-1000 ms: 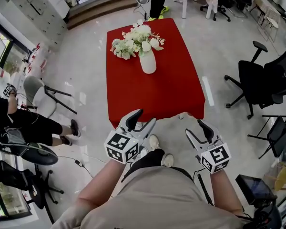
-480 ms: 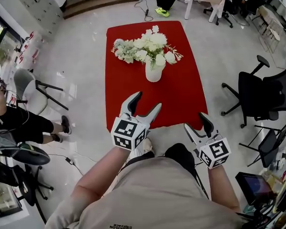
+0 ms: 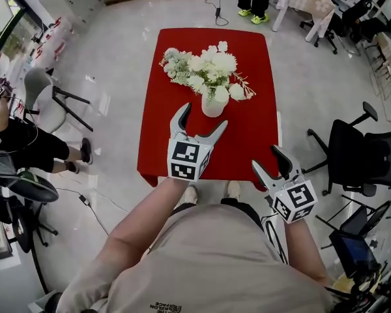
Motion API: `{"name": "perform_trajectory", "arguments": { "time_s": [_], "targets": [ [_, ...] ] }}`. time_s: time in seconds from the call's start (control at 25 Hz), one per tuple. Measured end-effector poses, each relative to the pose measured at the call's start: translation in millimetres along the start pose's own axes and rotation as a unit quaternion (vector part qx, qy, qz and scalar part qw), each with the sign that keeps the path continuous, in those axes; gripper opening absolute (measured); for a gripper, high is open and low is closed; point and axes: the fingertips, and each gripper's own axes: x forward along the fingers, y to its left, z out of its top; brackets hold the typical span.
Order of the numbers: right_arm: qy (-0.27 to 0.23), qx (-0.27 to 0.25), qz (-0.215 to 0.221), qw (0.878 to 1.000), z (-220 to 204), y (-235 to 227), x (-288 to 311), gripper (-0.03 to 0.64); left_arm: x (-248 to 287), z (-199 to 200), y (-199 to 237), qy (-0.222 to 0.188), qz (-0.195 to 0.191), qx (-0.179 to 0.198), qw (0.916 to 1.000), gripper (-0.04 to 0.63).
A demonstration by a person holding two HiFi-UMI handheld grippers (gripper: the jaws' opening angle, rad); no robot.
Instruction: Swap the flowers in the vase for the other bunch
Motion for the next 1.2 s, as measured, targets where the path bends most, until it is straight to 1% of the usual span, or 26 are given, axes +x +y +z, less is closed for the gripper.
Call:
{"name": "perform_trajectory", "arguments": {
  "time_s": [0.12,0.24,0.36,0.44,0.64,0.84,0.92,1.08,1.2],
  "targets": [
    [0.006,-0.002,0.015,1.0,1.2,-22.8,3.0,0.281,25.9,-10.1,12.6,0.006,0.041,-0.011,0.9991,0.457],
    [0.014,-0.006,0.025,1.0,-0.5,-41.5,5.7,0.281,44.4,-18.6,23.7,0.005,0.074,-0.036,0.9966,0.476],
    [0.024,-0.01,0.039,0.999,-2.6,-60.2,9.7,0.281,59.2,-14.4,32.2,-0.018,0.099,-0.053,0.9935,0.486],
    [0.031,-0.013,0.047,0.998,-5.1,-70.5,11.1,0.281,66.3,-8.8,35.9,-0.033,0.112,-0.059,0.9914,0.489],
    [0.045,-0.03,0.064,0.997,-3.3,-89.2,21.3,0.281,83.9,-4.0,45.7,-0.044,0.129,-0.062,0.9887,0.491],
    [0.052,-0.049,0.074,0.995,-4.3,-99.8,21.8,0.281,92.5,1.5,48.9,-0.064,0.143,-0.051,0.9863,0.491],
    [0.057,-0.054,0.077,0.994,-6.1,-103.1,22.3,0.281,92.8,5.1,50.2,-0.069,0.146,-0.048,0.9857,0.491],
    [0.063,-0.051,0.08,0.993,-10.1,-107.1,26.0,0.281,95.6,7.2,54.3,-0.071,0.146,-0.057,0.9851,0.489],
    [0.063,-0.05,0.087,0.993,-11.8,-103.5,28.7,0.281,97.3,9.2,54.4,-0.072,0.142,-0.055,0.9856,0.488]
  ]
}}
